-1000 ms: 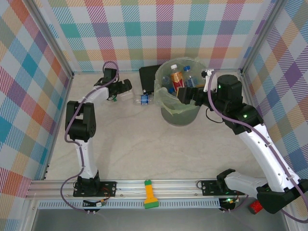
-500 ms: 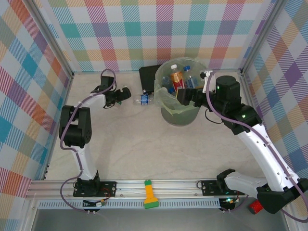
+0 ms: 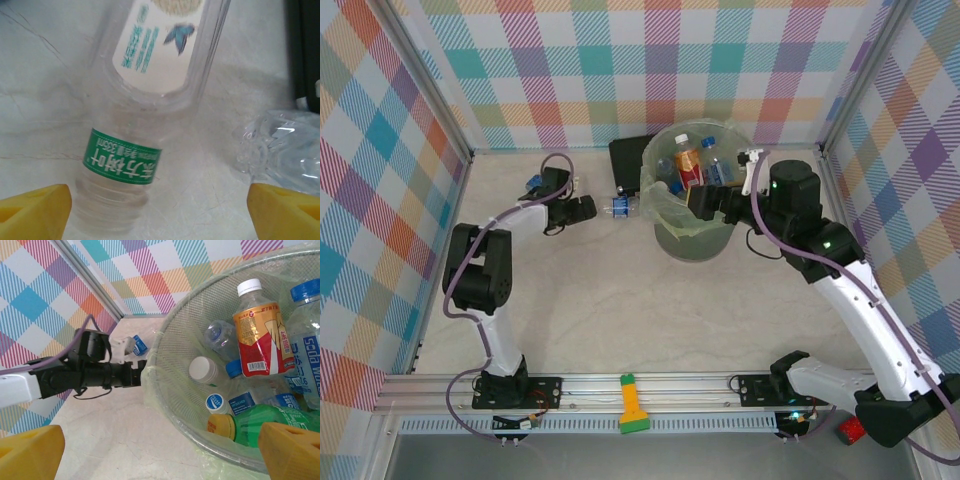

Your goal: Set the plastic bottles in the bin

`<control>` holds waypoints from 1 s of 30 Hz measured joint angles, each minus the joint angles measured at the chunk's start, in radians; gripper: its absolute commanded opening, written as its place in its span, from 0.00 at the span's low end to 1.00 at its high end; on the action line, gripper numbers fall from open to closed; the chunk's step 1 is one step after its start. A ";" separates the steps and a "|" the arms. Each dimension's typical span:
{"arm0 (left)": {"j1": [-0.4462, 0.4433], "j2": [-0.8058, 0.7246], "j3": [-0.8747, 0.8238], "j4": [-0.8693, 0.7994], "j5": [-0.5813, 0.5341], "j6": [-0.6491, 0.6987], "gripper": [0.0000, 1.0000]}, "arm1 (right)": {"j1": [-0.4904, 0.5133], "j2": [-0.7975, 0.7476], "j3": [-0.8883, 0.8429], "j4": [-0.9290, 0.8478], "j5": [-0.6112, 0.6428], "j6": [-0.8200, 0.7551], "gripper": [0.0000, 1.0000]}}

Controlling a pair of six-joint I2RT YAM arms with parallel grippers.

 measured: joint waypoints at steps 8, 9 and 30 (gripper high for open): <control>-0.005 0.072 0.010 -0.007 -0.031 0.024 0.59 | 0.000 -0.008 0.000 0.000 0.000 0.000 0.99; -0.005 0.072 0.013 -0.006 -0.032 0.023 0.53 | 0.000 -0.008 0.000 0.000 0.000 0.000 0.99; -0.030 -0.134 -0.035 -0.027 -0.040 0.014 0.35 | 0.000 -0.008 -0.010 0.004 -0.006 0.008 0.99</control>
